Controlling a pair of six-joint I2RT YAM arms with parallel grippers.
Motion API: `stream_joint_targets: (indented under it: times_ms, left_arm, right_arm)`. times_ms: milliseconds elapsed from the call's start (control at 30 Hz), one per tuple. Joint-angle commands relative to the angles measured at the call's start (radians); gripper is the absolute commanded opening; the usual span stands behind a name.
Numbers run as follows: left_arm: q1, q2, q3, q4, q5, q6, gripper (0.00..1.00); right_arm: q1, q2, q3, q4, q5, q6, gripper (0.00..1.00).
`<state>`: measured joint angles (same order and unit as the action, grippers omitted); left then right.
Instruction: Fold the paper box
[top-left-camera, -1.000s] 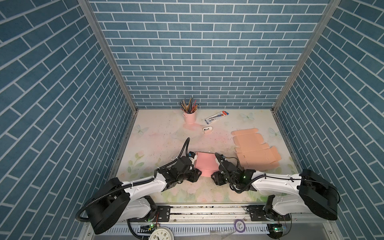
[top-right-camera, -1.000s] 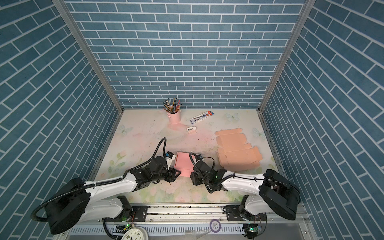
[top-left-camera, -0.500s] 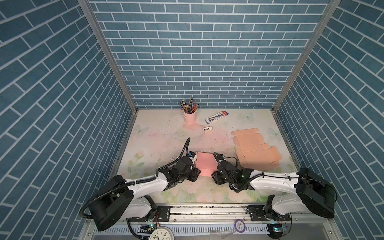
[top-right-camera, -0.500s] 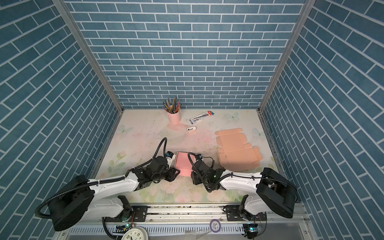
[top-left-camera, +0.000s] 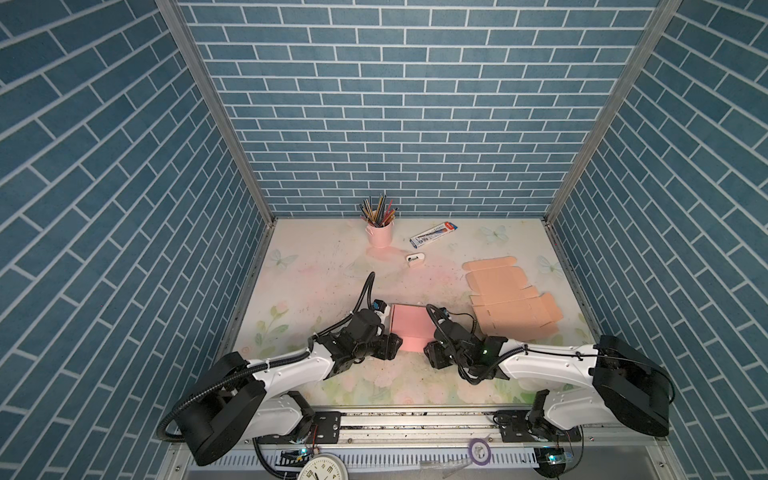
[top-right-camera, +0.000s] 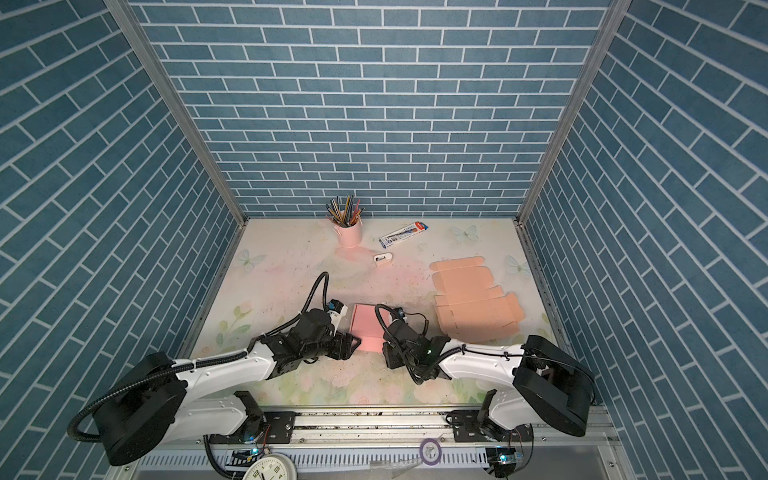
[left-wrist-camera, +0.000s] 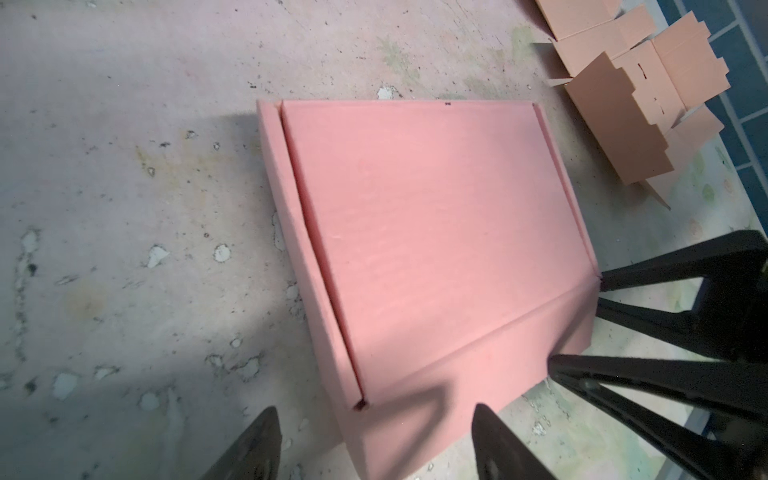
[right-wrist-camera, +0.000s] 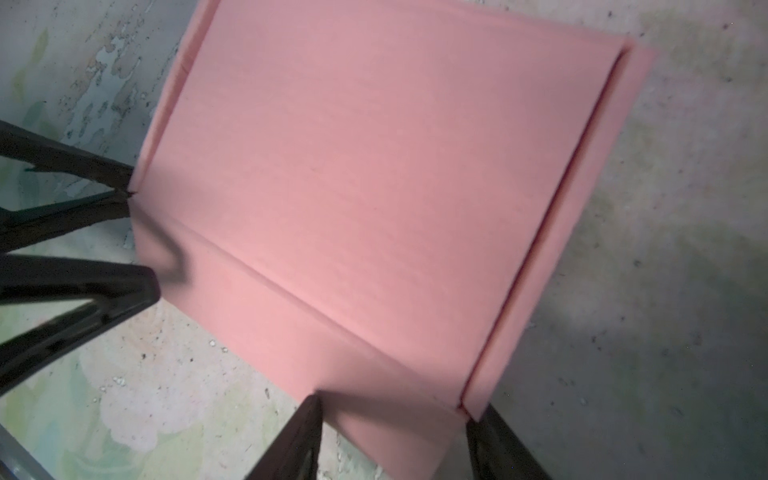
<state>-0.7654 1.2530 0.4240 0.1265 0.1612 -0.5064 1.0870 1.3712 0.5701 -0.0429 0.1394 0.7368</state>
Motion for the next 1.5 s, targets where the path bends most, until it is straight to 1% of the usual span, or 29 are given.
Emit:
stream_joint_targets:
  times_ms: [0,100,200,367,467,600,833,1133,1267,1467]
  left_arm:
    - [0.021,-0.009,0.054,-0.006,0.015,0.021,0.77]
    - [0.063,0.026,0.109,-0.002,0.040,0.043,0.79]
    - [0.096,0.103,0.185,0.003,0.046,0.064,0.80]
    - [0.112,0.233,0.265,0.027,0.042,0.086,0.80]
    - [0.111,0.294,0.291,0.034,0.039,0.092,0.79]
    - [0.117,0.339,0.287,0.060,0.039,0.092,0.73]
    - [0.117,0.367,0.257,0.090,0.063,0.086,0.68]
    - [0.118,0.358,0.239,0.088,0.065,0.090,0.66]
    - [0.118,0.357,0.235,0.090,0.069,0.090,0.66]
    - [0.117,0.315,0.203,0.097,0.076,0.078,0.65]
  right_arm:
    - [-0.004,0.010,0.030,-0.030,0.032,0.016,0.56]
    - [-0.006,0.012,0.031,-0.028,0.032,0.016,0.56]
    - [-0.006,0.018,0.032,-0.026,0.032,0.016,0.56]
    - [-0.009,0.020,0.032,-0.026,0.037,0.013,0.56]
    - [-0.015,0.028,0.035,-0.022,0.037,0.006,0.56]
    - [-0.021,0.039,0.042,-0.019,0.046,-0.003,0.56]
    - [-0.042,0.056,0.046,-0.002,0.070,-0.024,0.56]
    - [-0.063,0.116,0.088,-0.041,0.150,-0.055,0.56]
    - [-0.073,0.119,0.084,-0.020,0.155,-0.058,0.56]
    - [-0.075,0.104,0.083,-0.041,0.166,-0.054,0.55]
